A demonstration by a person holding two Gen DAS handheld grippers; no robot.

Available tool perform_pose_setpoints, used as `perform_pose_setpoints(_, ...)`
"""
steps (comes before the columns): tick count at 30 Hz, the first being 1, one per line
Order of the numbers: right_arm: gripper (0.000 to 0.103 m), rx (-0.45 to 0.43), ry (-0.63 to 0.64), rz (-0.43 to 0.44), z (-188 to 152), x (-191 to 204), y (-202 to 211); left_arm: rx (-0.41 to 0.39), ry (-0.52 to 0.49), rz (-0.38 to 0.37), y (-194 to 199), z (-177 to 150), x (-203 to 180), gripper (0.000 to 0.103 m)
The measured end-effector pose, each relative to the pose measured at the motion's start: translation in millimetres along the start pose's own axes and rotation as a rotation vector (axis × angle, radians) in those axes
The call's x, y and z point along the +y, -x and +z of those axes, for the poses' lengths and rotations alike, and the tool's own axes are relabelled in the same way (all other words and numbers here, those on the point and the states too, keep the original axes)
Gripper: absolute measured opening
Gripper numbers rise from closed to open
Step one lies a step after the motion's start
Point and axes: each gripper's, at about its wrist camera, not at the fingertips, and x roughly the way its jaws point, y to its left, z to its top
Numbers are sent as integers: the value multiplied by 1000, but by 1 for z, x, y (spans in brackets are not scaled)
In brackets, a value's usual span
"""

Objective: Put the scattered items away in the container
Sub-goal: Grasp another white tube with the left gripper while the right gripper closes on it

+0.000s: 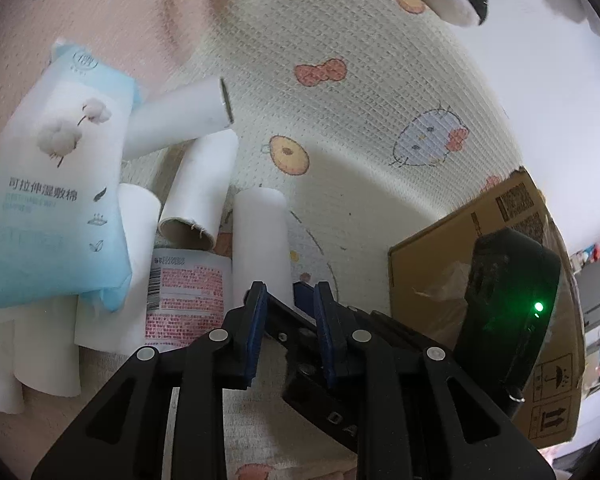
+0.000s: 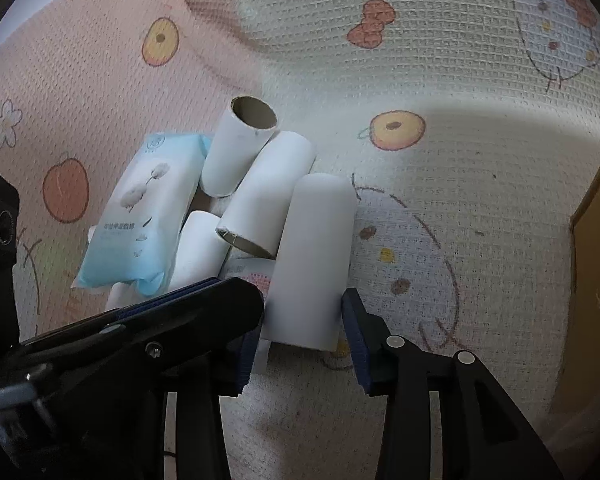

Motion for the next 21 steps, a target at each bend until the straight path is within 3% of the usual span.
perform_pose_setpoints(3, 37, 5, 2, 12, -5, -2, 3, 28, 25, 14, -6, -1, 4, 26)
perform_pose_setpoints(7, 37, 18, -49, 21, -19, -8, 12, 62, 82, -65, -11, -5, 11, 26)
perform_pose_setpoints(11, 37, 31, 27, -27, -28, 8, 16, 94, 93, -68, -17, -9, 14, 27)
perform_pose_setpoints(15, 37, 57, 43, -48, -31, 11, 18, 116, 136, -60, -20, -10, 21, 40)
perform_pose_setpoints(21, 37, 61, 68, -58, -41, 15, 22, 161, 236, -94, -28, -15, 34, 41)
